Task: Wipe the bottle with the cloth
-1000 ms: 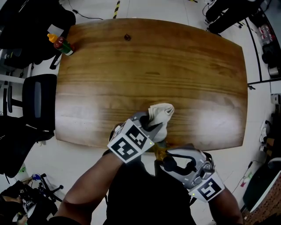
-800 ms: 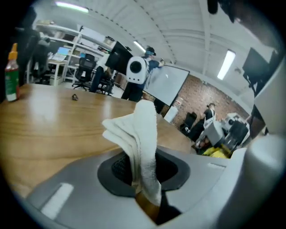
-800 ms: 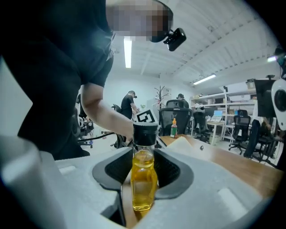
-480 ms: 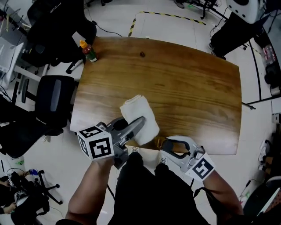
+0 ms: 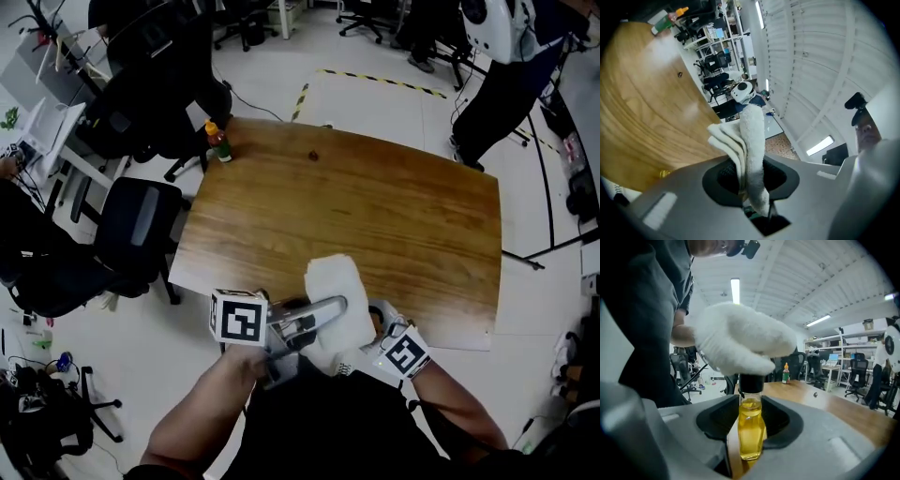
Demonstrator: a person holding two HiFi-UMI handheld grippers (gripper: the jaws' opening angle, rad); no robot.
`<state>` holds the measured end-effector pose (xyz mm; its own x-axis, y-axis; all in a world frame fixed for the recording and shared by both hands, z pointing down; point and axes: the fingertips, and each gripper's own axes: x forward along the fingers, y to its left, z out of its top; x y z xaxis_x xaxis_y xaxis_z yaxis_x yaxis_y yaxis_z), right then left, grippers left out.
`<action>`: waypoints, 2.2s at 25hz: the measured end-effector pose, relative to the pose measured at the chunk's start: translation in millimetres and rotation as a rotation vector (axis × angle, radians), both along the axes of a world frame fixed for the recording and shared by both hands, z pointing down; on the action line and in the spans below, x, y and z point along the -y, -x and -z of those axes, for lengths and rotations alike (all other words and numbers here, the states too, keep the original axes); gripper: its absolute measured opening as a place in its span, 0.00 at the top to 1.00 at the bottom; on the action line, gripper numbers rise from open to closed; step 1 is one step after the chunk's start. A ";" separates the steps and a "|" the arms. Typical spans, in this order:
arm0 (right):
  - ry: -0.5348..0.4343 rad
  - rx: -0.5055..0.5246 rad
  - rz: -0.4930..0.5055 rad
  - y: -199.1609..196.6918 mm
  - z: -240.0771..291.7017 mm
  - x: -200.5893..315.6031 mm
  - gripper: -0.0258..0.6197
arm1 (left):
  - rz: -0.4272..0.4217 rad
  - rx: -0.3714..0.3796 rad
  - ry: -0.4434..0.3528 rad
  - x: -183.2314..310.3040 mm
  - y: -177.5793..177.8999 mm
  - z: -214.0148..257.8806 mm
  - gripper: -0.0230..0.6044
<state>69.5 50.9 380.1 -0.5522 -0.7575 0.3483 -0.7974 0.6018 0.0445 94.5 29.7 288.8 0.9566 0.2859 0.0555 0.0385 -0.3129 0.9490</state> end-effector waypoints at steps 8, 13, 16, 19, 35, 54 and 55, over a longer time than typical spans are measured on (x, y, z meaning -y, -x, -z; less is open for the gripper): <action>-0.007 0.006 0.026 -1.5 -2.3 -3.0 0.75 | 0.036 0.148 -0.085 -10.8 2.1 -33.3 0.81; -0.009 0.020 0.033 -5.6 -4.1 -6.2 0.75 | 0.065 0.182 -0.127 -14.8 8.3 -32.1 0.81; -0.019 0.035 0.039 -7.1 -5.5 -7.1 0.75 | 0.112 0.215 -0.179 -14.1 25.0 -33.6 0.81; -0.027 0.048 0.043 -6.2 -5.8 -7.9 0.75 | 0.190 0.283 -0.198 -16.5 58.1 -44.1 0.80; -0.009 -0.036 -0.028 -3.5 -15.7 -8.6 0.57 | 0.524 0.192 0.022 -64.7 176.2 -39.1 0.80; 0.171 0.494 -0.901 63.3 39.0 -210.3 0.93 | 0.044 0.088 -0.400 -70.9 267.9 -28.3 0.80; 0.175 0.505 -0.919 79.0 39.9 -220.1 0.93 | 0.020 0.089 -0.405 -76.7 270.7 -32.0 0.80</action>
<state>-9.5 270.9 340.2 0.0955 -0.9190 0.3826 -0.8508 -0.2749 -0.4479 -176.2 106.4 320.8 0.9482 0.2052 0.2423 -0.0481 -0.6615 0.7484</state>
